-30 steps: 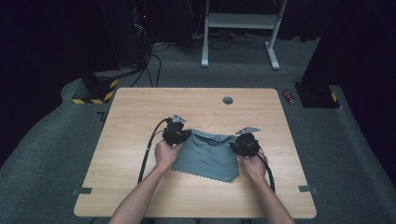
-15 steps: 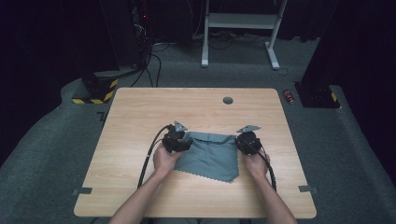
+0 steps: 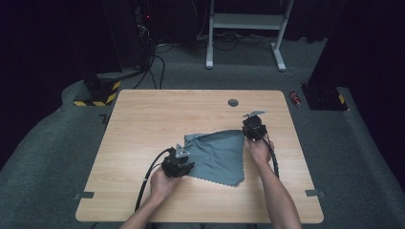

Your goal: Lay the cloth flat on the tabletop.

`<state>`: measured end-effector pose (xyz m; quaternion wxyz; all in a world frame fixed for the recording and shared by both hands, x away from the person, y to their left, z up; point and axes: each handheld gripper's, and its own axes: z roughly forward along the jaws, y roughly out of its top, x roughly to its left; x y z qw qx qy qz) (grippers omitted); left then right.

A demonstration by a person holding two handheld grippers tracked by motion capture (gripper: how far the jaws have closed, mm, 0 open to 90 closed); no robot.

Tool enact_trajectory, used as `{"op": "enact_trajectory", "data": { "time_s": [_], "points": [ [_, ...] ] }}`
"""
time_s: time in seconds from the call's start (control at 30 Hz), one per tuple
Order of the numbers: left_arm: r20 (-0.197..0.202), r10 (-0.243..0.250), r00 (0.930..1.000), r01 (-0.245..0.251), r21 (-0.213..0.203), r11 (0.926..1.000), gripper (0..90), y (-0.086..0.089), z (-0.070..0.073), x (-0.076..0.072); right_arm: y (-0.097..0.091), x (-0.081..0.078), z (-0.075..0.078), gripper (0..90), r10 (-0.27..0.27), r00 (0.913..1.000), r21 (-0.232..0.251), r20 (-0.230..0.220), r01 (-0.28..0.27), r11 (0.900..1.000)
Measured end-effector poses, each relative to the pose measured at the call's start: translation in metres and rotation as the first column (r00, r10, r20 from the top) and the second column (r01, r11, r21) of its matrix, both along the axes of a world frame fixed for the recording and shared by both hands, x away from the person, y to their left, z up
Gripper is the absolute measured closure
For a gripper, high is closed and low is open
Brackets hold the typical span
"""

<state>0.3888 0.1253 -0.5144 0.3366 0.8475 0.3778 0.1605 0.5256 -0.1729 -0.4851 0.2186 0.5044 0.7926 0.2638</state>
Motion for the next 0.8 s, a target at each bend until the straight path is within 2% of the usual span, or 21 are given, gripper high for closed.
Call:
{"op": "enact_trajectory", "data": {
  "time_s": [0.03,0.07,0.13,0.17,0.23,0.27,0.3,0.33,0.37,0.4,0.43,0.47,0.5,0.57,0.63,0.8],
  "points": [
    [0.0,0.0,1.0,0.0,0.0,1.0,65.7,0.0,0.0,0.0,0.0,0.0,0.0,88.3,0.0,1.0,0.0,0.0,0.0,1.0],
    [-0.002,-0.007,1.0,0.007,-0.002,1.0,65.7,0.0,0.0,-0.002,0.0,0.0,-0.001,84.6,-0.013,0.9999,0.012,-0.002,0.013,0.9998],
    [-0.005,-0.015,0.9999,0.015,-0.003,0.9999,68.9,-0.001,0.0,-0.003,0.001,-0.005,0.0,79.8,-0.005,0.9999,0.039,0.01,0.005,0.9992],
    [-0.008,-0.019,0.9998,0.019,-0.003,0.9998,72.9,-0.001,0.001,-0.004,0.004,-0.014,0.004,77.4,0.018,0.9989,0.044,0.044,-0.02,0.9988],
    [-0.023,-0.034,0.9992,0.034,-0.007,0.9994,74.3,-0.003,0.002,-0.006,0.005,-0.019,0.006,76.7,0.036,0.9976,0.049,0.059,-0.039,0.998],
    [-0.047,-0.057,0.9972,0.057,-0.013,0.9983,76.5,-0.005,0.003,-0.009,0.008,-0.032,0.009,76.3,0.073,0.9937,0.066,0.085,-0.079,0.9947],
    [-0.047,-0.057,0.9972,0.057,-0.013,0.9983,78.1,-0.005,0.003,-0.009,0.01,-0.039,0.009,76.0,0.099,0.9915,0.076,0.085,-0.105,0.9915],
    [-0.074,-0.082,0.9938,0.08,-0.028,0.9964,79.3,-0.007,0.004,-0.013,0.012,-0.046,0.008,75.5,0.121,0.9895,0.081,0.08,-0.127,0.9885],
    [-0.074,-0.082,0.9938,0.08,-0.028,0.9964,80.2,-0.007,0.004,-0.013,0.012,-0.046,0.008,75.5,0.121,0.9895,0.081,0.08,-0.127,0.9885],
    [-0.088,-0.094,0.9917,0.091,-0.034,0.9953,80.4,-0.007,0.004,-0.015,0.016,-0.061,0.005,74.7,0.17,0.9827,0.083,0.075,-0.176,0.981],
    [-0.091,-0.104,0.9904,0.101,-0.03,0.9944,80.2,-0.008,0.005,-0.015,0.018,-0.068,0.002,74.2,0.188,0.9799,0.095,0.068,-0.194,0.9765],
    [-0.089,-0.108,0.9902,0.106,-0.022,0.9941,80.2,-0.009,0.006,-0.015,0.018,-0.068,0.002,74.2,0.188,0.9799,0.095,0.068,-0.194,0.9765],
    [-0.084,-0.106,0.9908,0.104,-0.025,0.9943,78.9,-0.008,0.006,-0.013,0.02,-0.076,-0.001,73.6,0.206,0.9767,0.095,0.061,-0.211,0.9729],
    [-0.055,-0.059,0.9967,0.058,-0.022,0.9981,70.5,-0.008,0.008,-0.006,0.024,-0.089,-0.007,72.9,0.241,0.9689,0.085,0.056,-0.245,0.9657],
    [-0.045,-0.028,0.9986,0.026,-0.036,0.999,67.0,-0.007,0.012,0.005,0.027,-0.1,-0.012,72.2,0.258,0.9648,0.087,0.052,-0.262,0.9613],
    [-0.01,0.01,0.9999,-0.011,-0.041,0.9991,65.1,-0.015,0.019,0.033,0.026,-0.115,-0.02,70.6,0.264,0.9632,0.097,0.052,-0.268,0.9586]
  ]
}}
